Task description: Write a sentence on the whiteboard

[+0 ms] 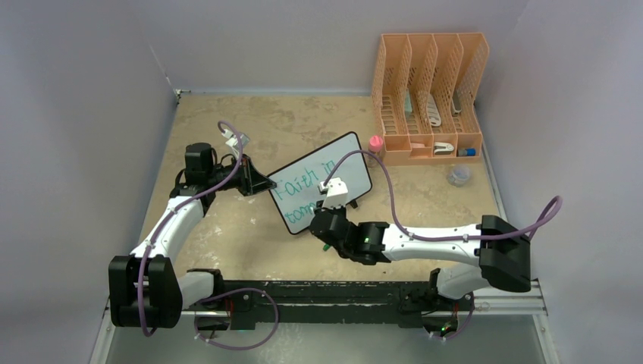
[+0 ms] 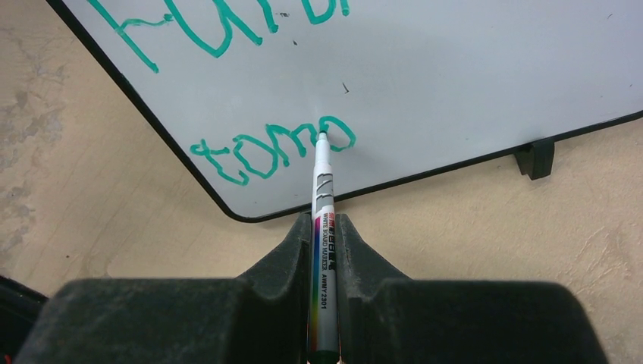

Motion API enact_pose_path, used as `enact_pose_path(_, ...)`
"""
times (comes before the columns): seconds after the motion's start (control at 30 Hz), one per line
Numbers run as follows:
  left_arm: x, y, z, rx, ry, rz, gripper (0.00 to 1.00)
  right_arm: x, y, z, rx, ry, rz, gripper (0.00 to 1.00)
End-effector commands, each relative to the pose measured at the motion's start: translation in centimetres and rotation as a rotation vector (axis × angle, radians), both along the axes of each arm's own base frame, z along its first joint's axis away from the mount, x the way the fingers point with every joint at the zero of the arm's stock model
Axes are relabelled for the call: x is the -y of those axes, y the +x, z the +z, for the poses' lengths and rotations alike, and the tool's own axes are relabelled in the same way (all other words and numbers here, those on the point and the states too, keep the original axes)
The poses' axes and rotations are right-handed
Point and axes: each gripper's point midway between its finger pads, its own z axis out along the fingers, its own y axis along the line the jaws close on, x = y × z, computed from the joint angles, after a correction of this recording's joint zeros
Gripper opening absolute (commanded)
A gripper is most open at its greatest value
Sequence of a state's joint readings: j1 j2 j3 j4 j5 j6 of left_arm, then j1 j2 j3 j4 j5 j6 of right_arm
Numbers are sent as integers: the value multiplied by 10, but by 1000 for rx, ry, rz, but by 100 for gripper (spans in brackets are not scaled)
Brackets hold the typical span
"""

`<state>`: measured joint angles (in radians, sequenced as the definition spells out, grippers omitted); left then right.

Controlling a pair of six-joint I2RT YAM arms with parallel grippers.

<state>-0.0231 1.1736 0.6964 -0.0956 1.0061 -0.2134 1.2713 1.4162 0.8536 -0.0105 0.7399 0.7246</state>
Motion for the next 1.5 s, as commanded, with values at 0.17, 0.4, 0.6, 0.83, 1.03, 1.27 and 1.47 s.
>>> enact_pose_path(0.17,-1,2,-5,-2,41,16,0,11,4,34,41,79,-29,0)
enact_pose_path(0.4,-1,1,-5,-4,42,16,0,18,12,32,60,65,-59,0)
enact_pose_path(0.6,-1,2,-5,-3,43,18,0,22,17,28,63,59,-73,0)
enact_pose_path(0.83,-1,2,-5,-4,43,18,0,18,19,29,69,74,-59,0)
enact_pose_path(1.03,-1,2,-5,-5,44,17,0,14,21,30,75,73,-48,0)
enact_pose_path(1.27,-1,2,-5,-4,43,15,0,12,21,29,72,72,-40,0)
enact_pose_path(1.47,-1,2,-5,-5,42,15,0,11,22,26,69,66,-39,0)
